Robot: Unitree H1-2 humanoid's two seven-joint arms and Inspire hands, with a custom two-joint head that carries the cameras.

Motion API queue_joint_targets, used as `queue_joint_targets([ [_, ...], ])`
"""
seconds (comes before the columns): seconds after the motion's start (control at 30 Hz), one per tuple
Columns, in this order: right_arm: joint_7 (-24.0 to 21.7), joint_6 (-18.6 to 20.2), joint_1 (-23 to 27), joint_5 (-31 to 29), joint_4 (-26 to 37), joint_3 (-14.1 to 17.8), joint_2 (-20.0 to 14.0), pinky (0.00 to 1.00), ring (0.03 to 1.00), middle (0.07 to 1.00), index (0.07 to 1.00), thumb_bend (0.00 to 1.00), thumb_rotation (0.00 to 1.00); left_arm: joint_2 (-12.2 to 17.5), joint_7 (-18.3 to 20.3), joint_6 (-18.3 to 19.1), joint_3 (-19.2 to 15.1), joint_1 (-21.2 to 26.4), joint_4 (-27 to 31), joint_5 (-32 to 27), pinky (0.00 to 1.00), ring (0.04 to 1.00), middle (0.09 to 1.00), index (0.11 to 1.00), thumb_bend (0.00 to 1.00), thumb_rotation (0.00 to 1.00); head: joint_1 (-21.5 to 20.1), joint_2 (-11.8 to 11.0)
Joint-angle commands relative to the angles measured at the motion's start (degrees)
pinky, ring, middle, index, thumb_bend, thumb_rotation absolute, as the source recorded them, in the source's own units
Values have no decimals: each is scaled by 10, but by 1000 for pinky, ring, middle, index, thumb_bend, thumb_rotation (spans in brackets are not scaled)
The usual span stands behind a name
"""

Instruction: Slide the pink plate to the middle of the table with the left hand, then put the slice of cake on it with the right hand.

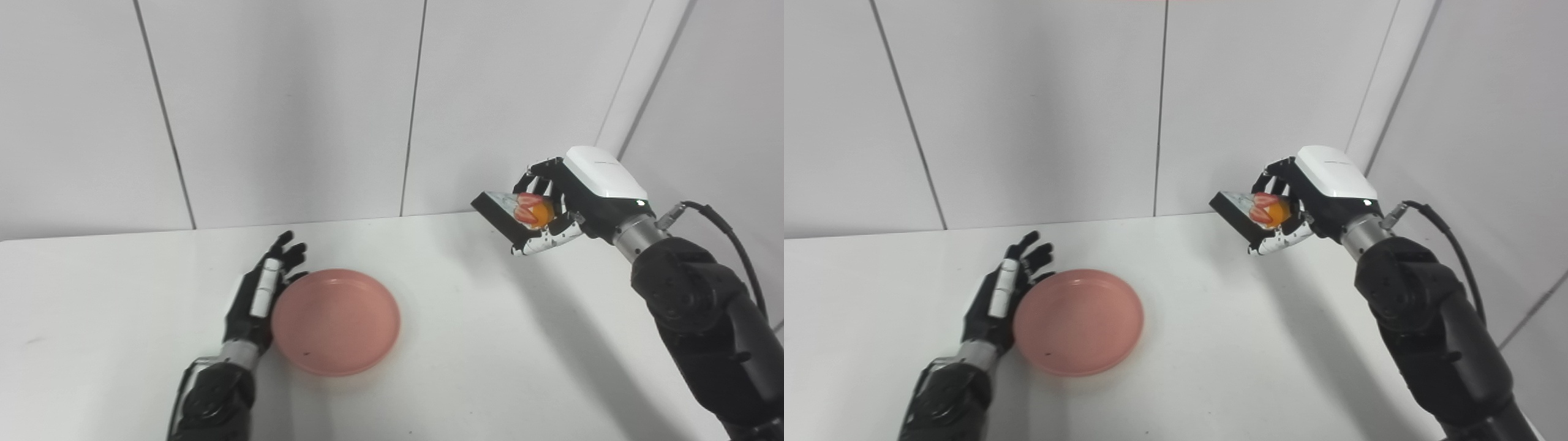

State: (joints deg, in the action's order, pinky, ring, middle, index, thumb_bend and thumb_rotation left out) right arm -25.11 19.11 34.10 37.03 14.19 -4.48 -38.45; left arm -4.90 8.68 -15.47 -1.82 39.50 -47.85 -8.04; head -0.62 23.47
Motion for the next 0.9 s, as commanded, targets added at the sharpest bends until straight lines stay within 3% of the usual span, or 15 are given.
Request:
queue_joint_targets([
  [0.0, 16, -37, 36, 3, -2, -5, -6, 246, 321, 399, 488, 525, 137, -17, -8, 9, 3, -26, -51, 4, 763, 880, 853, 873, 782, 878, 7, -1],
  [0.23, 10, -33, 62, 19, -20, -45, 33, 229, 309, 404, 490, 525, 137, -25, -15, -20, 5, -11, -86, 12, 733, 860, 838, 875, 769, 873, 29, -4],
  [0.5, 33, -102, 79, 16, -72, -84, 77, 201, 281, 392, 490, 525, 141, -30, -18, -42, 5, -3, -115, 17, 734, 852, 829, 864, 776, 876, 66, -7],
  [0.87, 43, -141, 102, 31, -161, -135, 132, 221, 294, 390, 488, 525, 136, -35, -22, -47, 5, 1, -127, 18, 723, 849, 820, 865, 767, 868, 72, -8],
])
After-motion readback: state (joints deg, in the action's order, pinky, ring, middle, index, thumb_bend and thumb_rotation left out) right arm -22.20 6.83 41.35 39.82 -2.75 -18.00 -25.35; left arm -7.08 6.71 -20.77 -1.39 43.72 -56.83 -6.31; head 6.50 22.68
